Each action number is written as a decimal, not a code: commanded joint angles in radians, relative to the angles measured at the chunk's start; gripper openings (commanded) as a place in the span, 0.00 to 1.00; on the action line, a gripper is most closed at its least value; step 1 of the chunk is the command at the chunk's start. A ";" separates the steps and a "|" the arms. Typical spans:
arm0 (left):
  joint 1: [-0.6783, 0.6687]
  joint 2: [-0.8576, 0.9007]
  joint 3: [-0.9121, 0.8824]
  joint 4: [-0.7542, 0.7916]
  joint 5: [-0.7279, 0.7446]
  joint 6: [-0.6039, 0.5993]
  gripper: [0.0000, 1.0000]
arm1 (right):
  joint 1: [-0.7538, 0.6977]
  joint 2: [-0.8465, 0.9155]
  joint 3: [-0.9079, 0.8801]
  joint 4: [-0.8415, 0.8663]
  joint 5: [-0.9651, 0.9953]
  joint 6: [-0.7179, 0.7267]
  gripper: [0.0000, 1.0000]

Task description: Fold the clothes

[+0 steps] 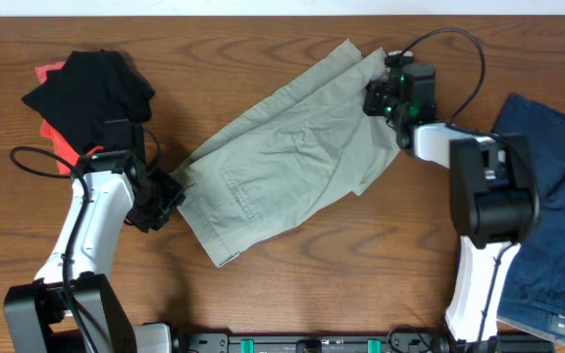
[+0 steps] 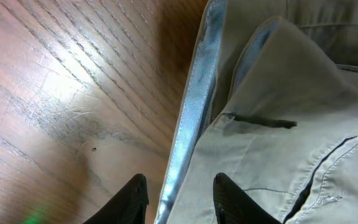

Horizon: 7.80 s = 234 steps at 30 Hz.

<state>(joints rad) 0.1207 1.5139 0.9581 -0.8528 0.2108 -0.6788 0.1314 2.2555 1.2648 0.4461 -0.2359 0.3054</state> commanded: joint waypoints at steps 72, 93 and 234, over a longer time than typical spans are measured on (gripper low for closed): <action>0.002 0.003 0.006 -0.003 0.003 0.058 0.86 | 0.046 0.091 0.336 -0.256 0.127 -0.149 0.01; 0.002 0.003 0.006 -0.002 0.003 0.058 0.86 | 0.077 0.047 0.342 -0.352 0.209 -0.237 0.72; 0.002 0.003 0.006 -0.011 0.015 0.058 0.87 | 0.150 0.148 0.574 -0.289 0.266 -0.270 0.99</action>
<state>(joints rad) 0.1207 1.5143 0.9581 -0.8581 0.2115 -0.6300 0.2562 2.4363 1.8297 0.1665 0.0223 0.0406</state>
